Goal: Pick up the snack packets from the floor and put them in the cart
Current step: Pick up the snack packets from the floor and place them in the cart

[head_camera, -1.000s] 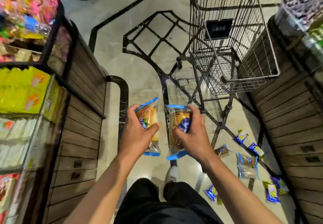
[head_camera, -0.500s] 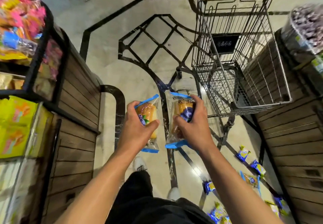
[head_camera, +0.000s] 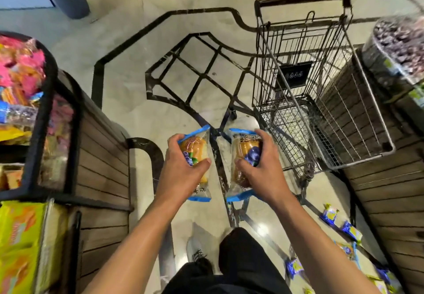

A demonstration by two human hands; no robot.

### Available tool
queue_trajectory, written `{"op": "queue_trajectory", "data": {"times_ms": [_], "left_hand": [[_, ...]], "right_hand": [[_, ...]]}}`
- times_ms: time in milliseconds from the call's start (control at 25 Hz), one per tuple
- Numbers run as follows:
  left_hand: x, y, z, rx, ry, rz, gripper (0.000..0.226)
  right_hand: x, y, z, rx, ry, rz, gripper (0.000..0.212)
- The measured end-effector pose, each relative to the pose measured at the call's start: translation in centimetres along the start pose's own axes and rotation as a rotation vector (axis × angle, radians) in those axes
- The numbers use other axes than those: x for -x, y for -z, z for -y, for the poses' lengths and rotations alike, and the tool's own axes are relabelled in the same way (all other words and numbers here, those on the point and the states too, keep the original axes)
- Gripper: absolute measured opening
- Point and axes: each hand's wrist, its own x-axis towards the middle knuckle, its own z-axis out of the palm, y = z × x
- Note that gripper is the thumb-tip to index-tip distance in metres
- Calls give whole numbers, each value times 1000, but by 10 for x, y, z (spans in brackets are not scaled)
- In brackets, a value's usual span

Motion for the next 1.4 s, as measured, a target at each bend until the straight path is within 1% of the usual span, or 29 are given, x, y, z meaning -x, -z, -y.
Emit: {"op": "queue_trajectory", "data": {"times_ms": [160, 280, 400, 560, 720, 840, 1000, 1120, 1200, 1320, 1400], "left_hand": [[-55, -8, -18, -21, -28, 24, 75], [-96, -16, -32, -41, -31, 46, 75], [-145, -25, -54, -65, -30, 44, 73], [-202, -44, -78, -57, -18, 19, 73], [-246, -61, -102, -68, -30, 59, 74], [-287, -73, -117, -60, -53, 101, 75], [-346, -87, -141, -76, -81, 200, 77], [-391, -100, -161, -64, -79, 325, 74], [-415, -111, -174, -85, -93, 417, 75], [-437, -128, -196, -123, -178, 532, 79], [-448, -143, -212, -154, -228, 604, 77]], "right_hand": [[-55, -2, 3, -13, -39, -34, 82], [-100, 0, 1, -3, -47, -29, 81], [-156, 7, 6, -11, -28, -37, 81], [-226, 16, 20, -17, 10, 3, 81], [-272, 21, 30, -33, 22, -5, 82], [-301, 24, 35, -38, -13, -56, 82], [-342, 29, 38, -43, -72, -138, 81], [-378, 31, 46, -23, -135, -250, 80], [-396, 31, 50, -53, -180, -327, 79], [-413, 36, 53, -82, -236, -466, 79], [-416, 44, 48, -84, -275, -552, 81]]}}
